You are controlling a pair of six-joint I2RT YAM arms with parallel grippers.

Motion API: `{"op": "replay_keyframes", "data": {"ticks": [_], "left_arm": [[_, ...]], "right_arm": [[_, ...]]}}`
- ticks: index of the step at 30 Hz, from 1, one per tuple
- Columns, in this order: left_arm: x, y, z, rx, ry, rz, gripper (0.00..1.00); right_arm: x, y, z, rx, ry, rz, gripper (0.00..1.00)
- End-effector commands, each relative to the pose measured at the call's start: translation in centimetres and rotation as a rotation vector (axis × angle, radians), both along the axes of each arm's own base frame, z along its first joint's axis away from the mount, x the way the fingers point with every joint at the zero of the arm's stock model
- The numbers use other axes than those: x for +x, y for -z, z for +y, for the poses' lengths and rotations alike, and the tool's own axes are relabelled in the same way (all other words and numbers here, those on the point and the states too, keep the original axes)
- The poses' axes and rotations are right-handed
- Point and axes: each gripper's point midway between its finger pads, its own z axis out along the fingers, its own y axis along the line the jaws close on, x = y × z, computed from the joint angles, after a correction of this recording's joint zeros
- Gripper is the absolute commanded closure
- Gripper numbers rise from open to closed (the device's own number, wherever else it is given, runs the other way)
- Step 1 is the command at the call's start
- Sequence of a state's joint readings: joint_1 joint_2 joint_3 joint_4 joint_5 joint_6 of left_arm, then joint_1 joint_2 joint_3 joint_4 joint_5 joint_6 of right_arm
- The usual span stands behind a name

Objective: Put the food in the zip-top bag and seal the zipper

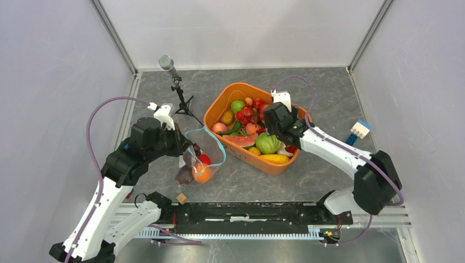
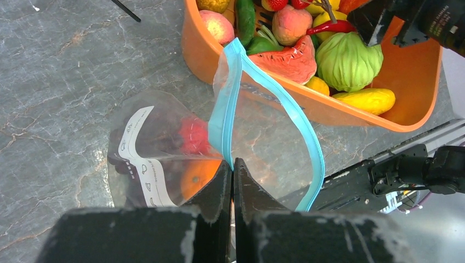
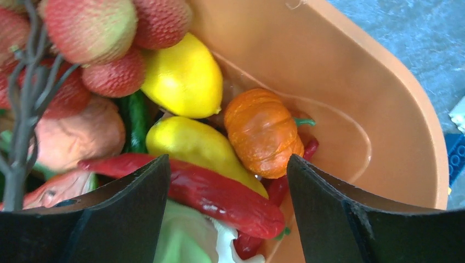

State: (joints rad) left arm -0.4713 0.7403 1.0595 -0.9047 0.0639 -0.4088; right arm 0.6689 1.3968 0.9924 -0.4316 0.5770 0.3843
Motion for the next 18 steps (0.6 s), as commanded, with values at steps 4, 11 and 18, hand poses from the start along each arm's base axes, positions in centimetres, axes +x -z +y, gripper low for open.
{"op": "replay_keyframes", "data": {"ticks": [4,11,18], "left_arm": [[0.2,-1.6,-0.4,-0.017,0.049,-0.092,0.98],[0.4,-1.2,-0.5,-0.014,0.051,-0.082,0.98],[0.4,-1.1,-0.7,-0.021,0.057,-0.077,0.98]], "right_arm": [[1.8,0.3,-2.5,-0.036,0.159,-0.011,0.19],[2.4,0.7,-3.1,0.032,0.149,-0.007,0.22],[2.0,3.8,-4.2,-0.042,0.163,0.082,0.23]]}}
